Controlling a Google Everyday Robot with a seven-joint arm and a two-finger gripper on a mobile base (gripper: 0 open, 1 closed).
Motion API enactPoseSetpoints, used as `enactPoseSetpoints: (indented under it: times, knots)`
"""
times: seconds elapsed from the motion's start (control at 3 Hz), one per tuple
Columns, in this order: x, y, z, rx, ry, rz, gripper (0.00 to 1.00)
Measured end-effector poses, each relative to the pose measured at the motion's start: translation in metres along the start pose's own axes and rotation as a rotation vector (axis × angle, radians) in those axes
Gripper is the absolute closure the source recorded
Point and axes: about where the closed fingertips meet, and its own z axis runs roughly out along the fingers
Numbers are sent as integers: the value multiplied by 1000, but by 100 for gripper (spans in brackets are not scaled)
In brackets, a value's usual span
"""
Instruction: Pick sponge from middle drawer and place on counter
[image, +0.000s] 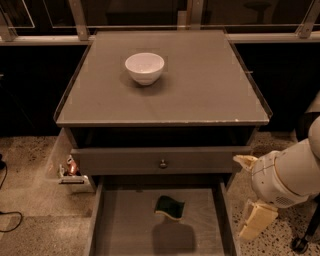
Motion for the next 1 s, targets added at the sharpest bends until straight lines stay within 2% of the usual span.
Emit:
enactPoseSetpoints:
  times: [0.33,0.67,1.0]
  knots:
    - [4,4,15,-11,-5,0,0]
    - [15,10,59,-33,-75,14,0]
    - [24,3,109,-27,-141,-5,0]
